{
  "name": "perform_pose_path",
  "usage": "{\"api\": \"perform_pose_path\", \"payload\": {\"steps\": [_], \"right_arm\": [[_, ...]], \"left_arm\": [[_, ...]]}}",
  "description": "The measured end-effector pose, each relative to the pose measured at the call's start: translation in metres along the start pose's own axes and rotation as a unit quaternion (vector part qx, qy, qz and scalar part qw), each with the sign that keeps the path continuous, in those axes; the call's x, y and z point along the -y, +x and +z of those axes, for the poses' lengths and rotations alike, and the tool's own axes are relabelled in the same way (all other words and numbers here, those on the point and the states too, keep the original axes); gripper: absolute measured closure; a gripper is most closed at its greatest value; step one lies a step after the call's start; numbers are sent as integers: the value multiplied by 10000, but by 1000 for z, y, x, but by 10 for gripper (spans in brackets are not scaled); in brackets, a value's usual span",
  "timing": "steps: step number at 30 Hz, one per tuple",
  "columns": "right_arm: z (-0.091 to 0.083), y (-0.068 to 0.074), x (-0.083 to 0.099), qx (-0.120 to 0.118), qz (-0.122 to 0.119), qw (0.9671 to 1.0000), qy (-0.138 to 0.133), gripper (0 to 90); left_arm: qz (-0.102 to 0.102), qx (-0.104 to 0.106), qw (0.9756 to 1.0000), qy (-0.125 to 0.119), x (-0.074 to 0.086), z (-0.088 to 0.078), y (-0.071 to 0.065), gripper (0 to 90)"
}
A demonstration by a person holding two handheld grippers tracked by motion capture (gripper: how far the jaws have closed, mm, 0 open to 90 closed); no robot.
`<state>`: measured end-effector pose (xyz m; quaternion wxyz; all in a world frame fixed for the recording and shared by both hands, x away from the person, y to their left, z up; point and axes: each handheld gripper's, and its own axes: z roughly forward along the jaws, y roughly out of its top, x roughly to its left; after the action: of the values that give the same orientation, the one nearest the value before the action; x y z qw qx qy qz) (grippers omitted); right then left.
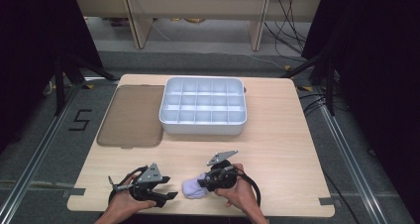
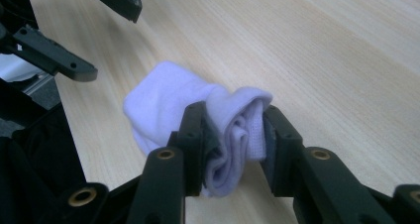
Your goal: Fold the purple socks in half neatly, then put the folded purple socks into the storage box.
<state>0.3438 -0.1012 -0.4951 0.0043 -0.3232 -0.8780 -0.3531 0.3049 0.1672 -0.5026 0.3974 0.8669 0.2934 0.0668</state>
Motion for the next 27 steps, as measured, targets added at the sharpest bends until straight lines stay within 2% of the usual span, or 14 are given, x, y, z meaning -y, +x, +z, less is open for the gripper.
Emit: {"api": "perform_pose_path", "payload": {"steps": [3,5,6,7,8,10,11,14,15,16,18,24,25,27], "right_arm": [[-1,3,-1,165,-54,9998,-12,672],[-3,4,-2,130,-117,9998,-27,674],[-4,6,-3,235,-54,9997,-1,675],[-6,8,-3,228,-27,9997,8,676],[-5,7,-5,231,-190,9995,-65,677],[-9,10,-6,317,-127,9994,-32,678],[-9,10,-6,299,-280,9991,-116,679],[-14,15,-9,297,-295,9991,-89,679],[-15,17,-9,349,-275,9989,-154,680],[-17,16,-10,368,-503,9979,-147,680],[-21,21,-12,415,-400,9982,-192,680],[-32,23,-15,540,-458,9974,-117,681],[-31,21,-16,494,-642,9964,-244,680],[-36,22,-17,519,-572,9968,-193,680]], "left_arm": [[52,-74,9999,62,3,-4,4,375],[83,-135,9998,85,5,-6,6,366],[-6,-234,9997,90,7,-6,6,366],[74,-200,9997,118,7,-7,7,365],[17,-208,9998,70,7,-7,7,361],[-28,-250,9997,6,6,-7,7,353],[19,-259,9996,71,6,-8,9,348],[-106,-322,9994,72,7,-7,11,333],[-27,-342,9994,101,7,-7,13,329],[-98,-319,9994,130,7,-7,13,323],[-65,-350,9993,101,6,-8,14,312],[-139,-361,9992,35,7,-9,15,300],[-182,-353,9992,-15,6,-8,14,297],[-129,-365,9992,40,6,-9,15,289]]}}
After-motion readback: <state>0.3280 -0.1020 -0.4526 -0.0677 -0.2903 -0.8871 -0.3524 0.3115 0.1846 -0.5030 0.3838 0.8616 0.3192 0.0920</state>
